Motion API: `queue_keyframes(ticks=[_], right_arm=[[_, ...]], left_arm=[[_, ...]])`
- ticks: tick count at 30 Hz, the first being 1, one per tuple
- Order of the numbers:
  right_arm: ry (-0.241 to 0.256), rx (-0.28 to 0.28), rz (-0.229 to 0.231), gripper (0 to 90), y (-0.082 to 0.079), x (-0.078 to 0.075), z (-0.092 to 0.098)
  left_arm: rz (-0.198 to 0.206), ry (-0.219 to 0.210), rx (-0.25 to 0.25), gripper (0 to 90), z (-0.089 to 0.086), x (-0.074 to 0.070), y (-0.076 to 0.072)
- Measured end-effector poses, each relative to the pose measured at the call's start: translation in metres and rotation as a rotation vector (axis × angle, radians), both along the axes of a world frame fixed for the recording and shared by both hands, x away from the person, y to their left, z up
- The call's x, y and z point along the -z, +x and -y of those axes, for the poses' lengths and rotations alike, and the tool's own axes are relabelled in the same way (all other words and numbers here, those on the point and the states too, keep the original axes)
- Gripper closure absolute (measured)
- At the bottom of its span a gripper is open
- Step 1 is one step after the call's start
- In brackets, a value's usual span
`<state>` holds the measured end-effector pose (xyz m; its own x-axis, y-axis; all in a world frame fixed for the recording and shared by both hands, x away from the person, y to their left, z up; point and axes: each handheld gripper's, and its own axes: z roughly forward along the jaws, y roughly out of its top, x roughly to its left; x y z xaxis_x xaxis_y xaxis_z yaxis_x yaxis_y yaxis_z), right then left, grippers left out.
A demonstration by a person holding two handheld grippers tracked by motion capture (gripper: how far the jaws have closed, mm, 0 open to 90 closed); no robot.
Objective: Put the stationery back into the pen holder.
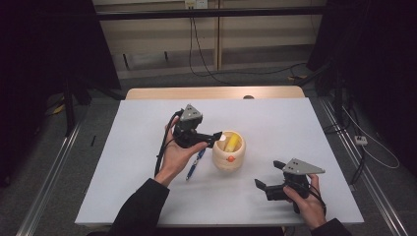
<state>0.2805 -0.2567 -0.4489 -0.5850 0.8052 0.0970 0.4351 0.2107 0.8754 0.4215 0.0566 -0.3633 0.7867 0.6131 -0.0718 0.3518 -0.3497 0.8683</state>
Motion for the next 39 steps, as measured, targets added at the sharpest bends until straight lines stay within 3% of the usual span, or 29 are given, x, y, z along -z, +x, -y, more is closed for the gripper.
queue_keyframes(ticks=[4,7,11,17,19,27,32,35,39], right_arm=[[0.000,-0.002,0.000,3.6,0.000,0.000,0.000],[0.001,0.000,-0.002,3.6,0.001,0.000,0.000],[0.000,0.000,-0.001,3.6,0.001,0.001,0.000],[0.000,0.001,-0.002,3.6,0.001,0.000,0.000],[0.000,0.001,-0.002,3.6,0.000,0.000,0.000],[-0.003,0.002,-0.001,3.6,0.000,0.000,0.000],[-0.002,0.003,0.000,3.6,0.000,0.000,0.000],[-0.001,0.003,-0.001,3.6,0.000,0.000,0.000],[-0.002,0.002,0.000,3.6,0.000,0.000,0.000]], left_arm=[[-0.025,0.007,-0.009,10.8,-0.011,0.002,0.000],[-0.020,0.013,-0.011,10.5,-0.018,0.001,-0.001],[-0.013,0.052,-0.016,8.6,-0.025,0.002,-0.003],[-0.049,0.070,-0.032,8.1,-0.032,0.011,-0.007],[-0.053,0.105,-0.041,8.1,-0.035,0.012,-0.007],[-0.075,0.106,-0.058,7.9,-0.051,0.013,-0.013],[-0.084,0.165,-0.061,7.8,-0.051,0.019,-0.019],[-0.100,0.161,-0.031,7.9,-0.051,0.020,-0.024],[-0.098,0.187,-0.010,8.1,-0.050,0.021,-0.030]])
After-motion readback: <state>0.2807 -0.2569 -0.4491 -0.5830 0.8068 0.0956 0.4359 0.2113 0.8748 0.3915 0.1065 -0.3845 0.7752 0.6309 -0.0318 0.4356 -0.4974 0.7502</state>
